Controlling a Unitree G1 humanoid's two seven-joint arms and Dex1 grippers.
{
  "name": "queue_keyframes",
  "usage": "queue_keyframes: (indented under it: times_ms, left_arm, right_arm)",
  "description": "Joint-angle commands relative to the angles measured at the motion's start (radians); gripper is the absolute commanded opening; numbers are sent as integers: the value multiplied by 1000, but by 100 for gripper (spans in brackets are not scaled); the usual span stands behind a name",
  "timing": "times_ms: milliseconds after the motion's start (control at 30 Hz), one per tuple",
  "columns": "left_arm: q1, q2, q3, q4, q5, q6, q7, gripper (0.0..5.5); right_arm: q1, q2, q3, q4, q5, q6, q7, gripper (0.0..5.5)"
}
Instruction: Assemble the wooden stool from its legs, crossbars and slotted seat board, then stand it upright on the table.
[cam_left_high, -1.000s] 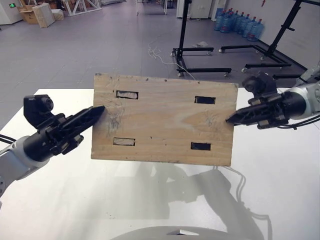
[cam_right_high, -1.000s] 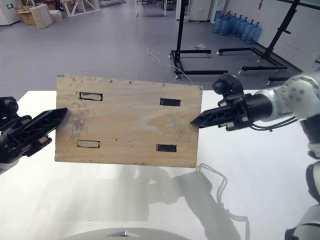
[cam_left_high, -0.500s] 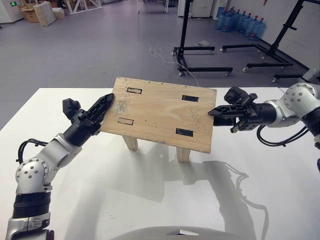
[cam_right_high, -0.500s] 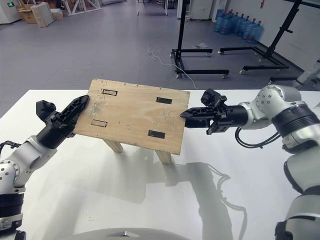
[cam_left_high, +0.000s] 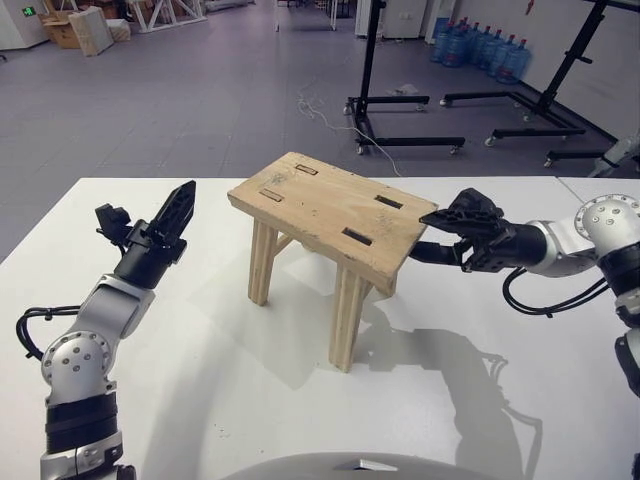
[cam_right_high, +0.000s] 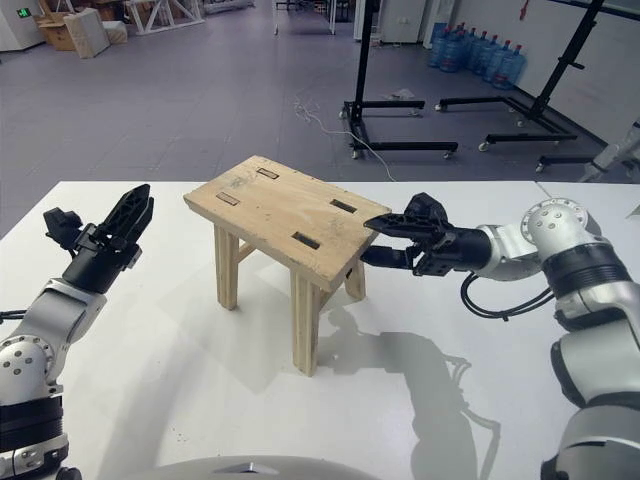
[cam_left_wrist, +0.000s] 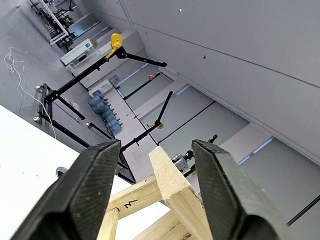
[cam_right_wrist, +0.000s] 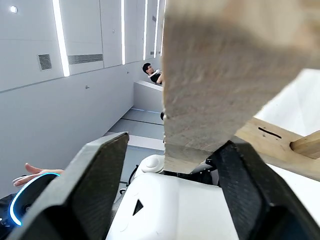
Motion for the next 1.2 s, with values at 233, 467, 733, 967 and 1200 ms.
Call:
queue_keyframes:
  times_ms: [233, 467, 733, 967, 1200]
  left_arm:
    - [76, -40, -11, -160, 160, -26, -34, 335]
    - [170, -76, -20, -269, 374, -128, -36, 335]
    - [159, -99, -21, -260, 529, -164, 39, 335]
    - [118, -55, -51, -194, 622, -145, 7, 335]
    - [137, -29, -120, -244, 586, -72, -115, 335]
  right_arm:
    - [316, 9, -394, -199, -73, -64, -129, 318]
    - [846, 142, -640, -884, -215, -339, -142, 318]
    - [1009, 435, -479, -1079, -232, -529, -377, 318]
    - [949, 682, -263, -994, -686, -809, -493, 318]
    - [789, 854, -327, -722, -901, -1058, -512, 318]
